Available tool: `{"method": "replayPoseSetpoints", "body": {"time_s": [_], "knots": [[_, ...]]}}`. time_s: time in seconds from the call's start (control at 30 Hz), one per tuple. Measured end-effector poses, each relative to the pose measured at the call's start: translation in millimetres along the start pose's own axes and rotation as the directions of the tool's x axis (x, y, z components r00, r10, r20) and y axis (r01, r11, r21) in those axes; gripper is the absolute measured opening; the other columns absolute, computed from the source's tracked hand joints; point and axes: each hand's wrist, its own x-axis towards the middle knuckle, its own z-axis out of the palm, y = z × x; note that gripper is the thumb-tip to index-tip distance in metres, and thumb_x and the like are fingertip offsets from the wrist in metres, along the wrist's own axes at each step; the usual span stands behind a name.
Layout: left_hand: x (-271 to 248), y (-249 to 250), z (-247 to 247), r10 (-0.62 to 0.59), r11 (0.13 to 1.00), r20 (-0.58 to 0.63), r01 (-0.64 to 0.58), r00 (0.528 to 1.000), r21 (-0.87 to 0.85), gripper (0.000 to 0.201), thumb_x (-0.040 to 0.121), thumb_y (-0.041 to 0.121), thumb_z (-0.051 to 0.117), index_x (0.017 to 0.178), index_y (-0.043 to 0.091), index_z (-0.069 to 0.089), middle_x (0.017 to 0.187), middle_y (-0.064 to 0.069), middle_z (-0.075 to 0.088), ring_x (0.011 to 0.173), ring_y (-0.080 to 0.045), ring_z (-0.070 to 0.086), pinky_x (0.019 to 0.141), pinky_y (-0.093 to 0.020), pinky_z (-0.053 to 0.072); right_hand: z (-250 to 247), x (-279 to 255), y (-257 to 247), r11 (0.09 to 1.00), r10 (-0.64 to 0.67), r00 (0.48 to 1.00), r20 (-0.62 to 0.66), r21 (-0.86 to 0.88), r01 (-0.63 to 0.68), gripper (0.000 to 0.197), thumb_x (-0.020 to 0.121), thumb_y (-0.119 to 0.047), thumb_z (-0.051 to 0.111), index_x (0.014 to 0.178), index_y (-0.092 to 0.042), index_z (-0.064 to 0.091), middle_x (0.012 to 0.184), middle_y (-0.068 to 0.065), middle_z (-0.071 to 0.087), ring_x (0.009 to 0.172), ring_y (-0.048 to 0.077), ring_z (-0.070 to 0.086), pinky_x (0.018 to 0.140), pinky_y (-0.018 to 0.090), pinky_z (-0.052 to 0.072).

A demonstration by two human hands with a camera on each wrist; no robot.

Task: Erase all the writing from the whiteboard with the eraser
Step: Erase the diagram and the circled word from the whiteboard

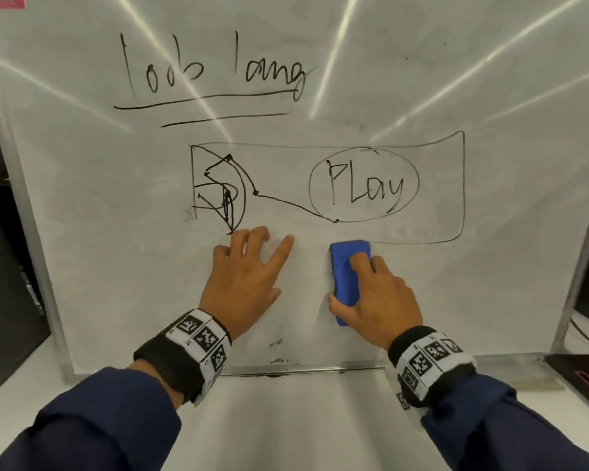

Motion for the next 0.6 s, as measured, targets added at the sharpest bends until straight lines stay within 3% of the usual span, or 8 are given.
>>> {"method": "replayPoseSetpoints", "body": {"time_s": [0.07, 0.17, 0.3, 0.43, 0.6], "knots": [[-0.4, 3.8, 1.3, 0.008, 1.0, -0.025, -0.008, 1.0, 0.023, 0.097, 0.068, 0.044, 0.084, 0.149, 0.019, 0.038, 0.138, -0.019, 0.04, 0.122, -0.039, 0.042, 0.087, -0.054, 0.044, -0.8, -0.9, 9.2, 0.999, -0.008, 1.0, 0.011, -0.037, 0.009, 0.06, 0.083, -0.07, 0.056, 0.12, -0.032, 0.029, 0.101, -0.002, 0.046, 0.065, 0.023, 0.053, 0.057, 0.035, 0.052], [1.0, 8.4, 0.0, 0.05, 0.998, -0.074, -0.047, 0.996, 0.046, 0.101, 0.064, 0.038, 0.087, 0.15, 0.019, 0.038, 0.145, -0.02, 0.038, 0.129, -0.042, 0.038, 0.095, -0.059, 0.039, -6.9, 3.9, 23.9, 0.991, 0.111, 0.99, -0.083, 0.083, -0.104, 0.058, 0.08, -0.067, 0.06, 0.115, -0.029, 0.035, 0.097, -0.002, 0.047, 0.064, 0.024, 0.053, 0.057, 0.038, 0.053], [7.4, 20.0, 1.6, 0.087, 0.995, -0.037, -0.085, 0.995, 0.052, 0.109, 0.06, 0.047, 0.088, 0.151, 0.022, 0.034, 0.152, -0.019, 0.032, 0.137, -0.04, 0.033, 0.098, -0.061, 0.035, -1.6, -5.0, 28.4, 0.999, 0.008, 0.999, -0.037, -0.047, -0.009, 0.058, 0.082, -0.069, 0.056, 0.119, -0.03, 0.033, 0.098, -0.001, 0.047, 0.061, 0.023, 0.053, 0.055, 0.036, 0.053], [6.1, 27.8, 6.2, 0.042, 0.998, -0.004, -0.041, 0.999, 0.049, 0.112, 0.06, 0.051, 0.088, 0.153, 0.022, 0.031, 0.155, -0.021, 0.027, 0.142, -0.042, 0.028, 0.103, -0.064, 0.031, -8.3, -5.7, 54.4, 0.979, 0.202, 0.97, -0.133, 0.062, -0.196, 0.06, 0.082, -0.068, 0.06, 0.121, -0.029, 0.035, 0.1, 0.0, 0.047, 0.066, 0.026, 0.055, 0.058, 0.04, 0.055], [4.3, 35.4, 10.4, 0.0, 1.0, 0.005, 0.0, 1.0, 0.027, 0.114, 0.062, 0.053, 0.086, 0.155, 0.022, 0.028, 0.158, -0.02, 0.024, 0.145, -0.043, 0.022, 0.108, -0.067, 0.026, -5.2, -13.9, 63.1, 0.997, 0.078, 0.988, -0.133, -0.017, -0.081, 0.053, 0.088, -0.067, 0.054, 0.121, -0.029, 0.038, 0.102, -0.002, 0.047, 0.063, 0.02, 0.052, 0.052, 0.036, 0.053]]}}
